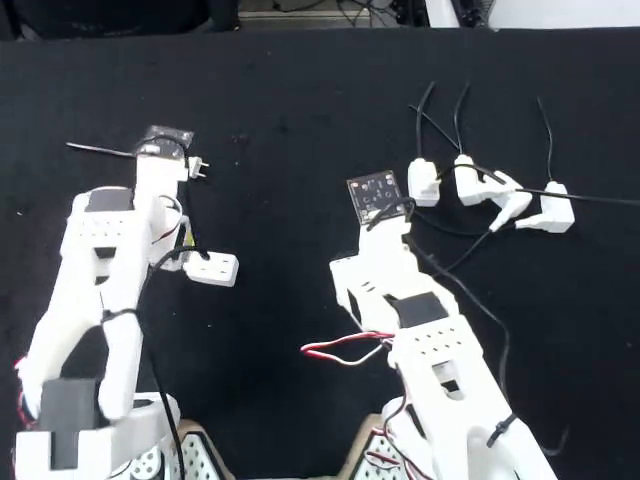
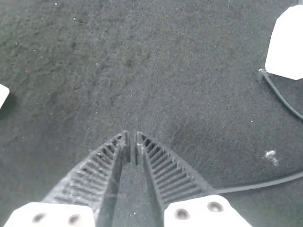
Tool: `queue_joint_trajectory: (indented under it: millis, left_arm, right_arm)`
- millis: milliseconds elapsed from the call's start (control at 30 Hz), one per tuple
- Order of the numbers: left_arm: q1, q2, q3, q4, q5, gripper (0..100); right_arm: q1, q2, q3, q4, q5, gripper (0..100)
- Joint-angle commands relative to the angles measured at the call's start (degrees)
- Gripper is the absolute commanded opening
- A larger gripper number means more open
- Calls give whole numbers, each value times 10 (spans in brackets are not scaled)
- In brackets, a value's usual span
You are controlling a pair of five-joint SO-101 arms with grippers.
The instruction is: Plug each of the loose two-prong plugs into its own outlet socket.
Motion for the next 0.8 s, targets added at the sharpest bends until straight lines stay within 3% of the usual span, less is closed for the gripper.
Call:
queue_joint_trajectory:
  millis: [0,100,233,333,667,767]
  left_arm:
    - [-51,-33,-35,-41,6,152]
    - [-92,-4,-65,-86,50,153]
    - [-108,75,-149,-87,121,202]
    - [-105,150,-217,-91,199,252]
    - [-62,398,-461,-135,429,256]
    - [-51,467,-534,-132,462,256]
  right_arm:
    - [9,-14,-13,-11,-4,18]
    - [9,-14,-13,-11,-4,18]
    - [9,-14,-13,-11,-4,18]
    - [9,-13,-13,-11,-4,18]
    - [9,-13,-13,-11,-4,18]
    - [9,-13,-13,-11,-4,18]
